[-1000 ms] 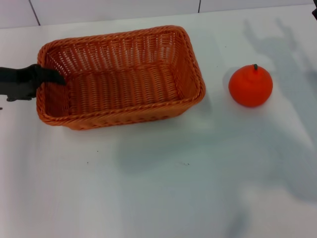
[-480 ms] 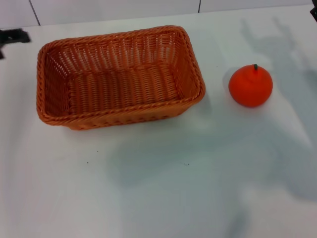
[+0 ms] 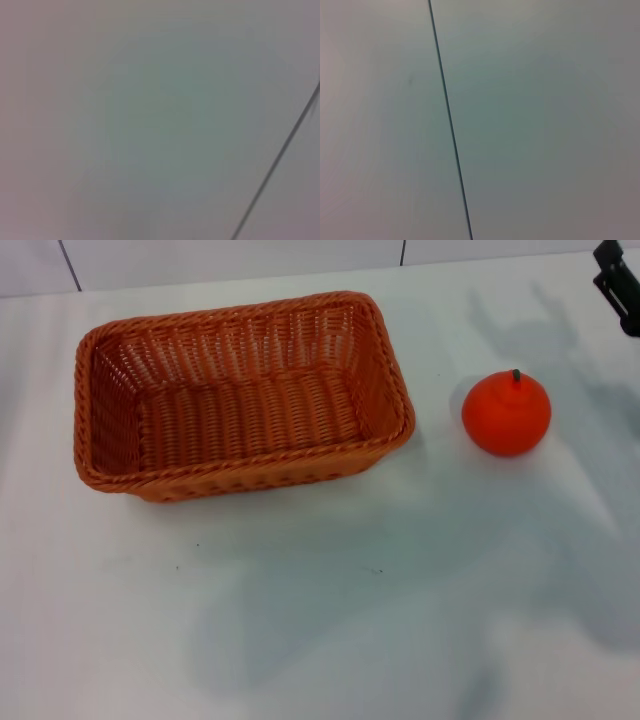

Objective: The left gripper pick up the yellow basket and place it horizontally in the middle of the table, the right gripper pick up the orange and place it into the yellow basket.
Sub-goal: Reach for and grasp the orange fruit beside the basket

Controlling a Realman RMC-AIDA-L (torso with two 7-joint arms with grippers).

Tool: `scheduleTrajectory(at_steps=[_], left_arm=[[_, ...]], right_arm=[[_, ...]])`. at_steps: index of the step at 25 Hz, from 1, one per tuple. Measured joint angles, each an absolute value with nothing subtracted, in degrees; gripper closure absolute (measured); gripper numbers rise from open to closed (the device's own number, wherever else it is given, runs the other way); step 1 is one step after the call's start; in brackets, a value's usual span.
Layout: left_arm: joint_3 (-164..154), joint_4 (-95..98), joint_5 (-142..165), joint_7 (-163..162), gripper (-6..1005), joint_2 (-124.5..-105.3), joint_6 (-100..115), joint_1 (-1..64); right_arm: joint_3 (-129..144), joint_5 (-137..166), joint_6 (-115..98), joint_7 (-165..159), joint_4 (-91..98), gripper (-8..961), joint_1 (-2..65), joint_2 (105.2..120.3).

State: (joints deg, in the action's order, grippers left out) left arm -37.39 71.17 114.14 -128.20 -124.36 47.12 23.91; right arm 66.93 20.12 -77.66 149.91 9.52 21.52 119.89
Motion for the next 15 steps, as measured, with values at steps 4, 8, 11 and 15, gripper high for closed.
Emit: scheduleTrajectory(at_steps=[4,8,11,15], left_arm=[[-38.34,67.54,95.72,-110.21,95,-124.12,45.8,21.94],[-38.14,64.8,85.66,-98.77,96,-124.16,47.16,21.77],[-37.51,61.89,76.34,-88.97,95,-124.26,50.51,21.45],[-35.6,54.65,61.45,-72.55,97,-124.3,60.47,21.1]], right_arm=[[69.32,20.11,-77.1,149.93,8.24,14,20.58,120.05],[71.85,20.13,-76.41,150.44,4.89,14,21.06,120.15],[73.37,20.13,-75.45,150.67,2.95,14,21.68,120.21],[74.85,20.19,-74.16,150.48,2.41,14,21.77,120.22]])
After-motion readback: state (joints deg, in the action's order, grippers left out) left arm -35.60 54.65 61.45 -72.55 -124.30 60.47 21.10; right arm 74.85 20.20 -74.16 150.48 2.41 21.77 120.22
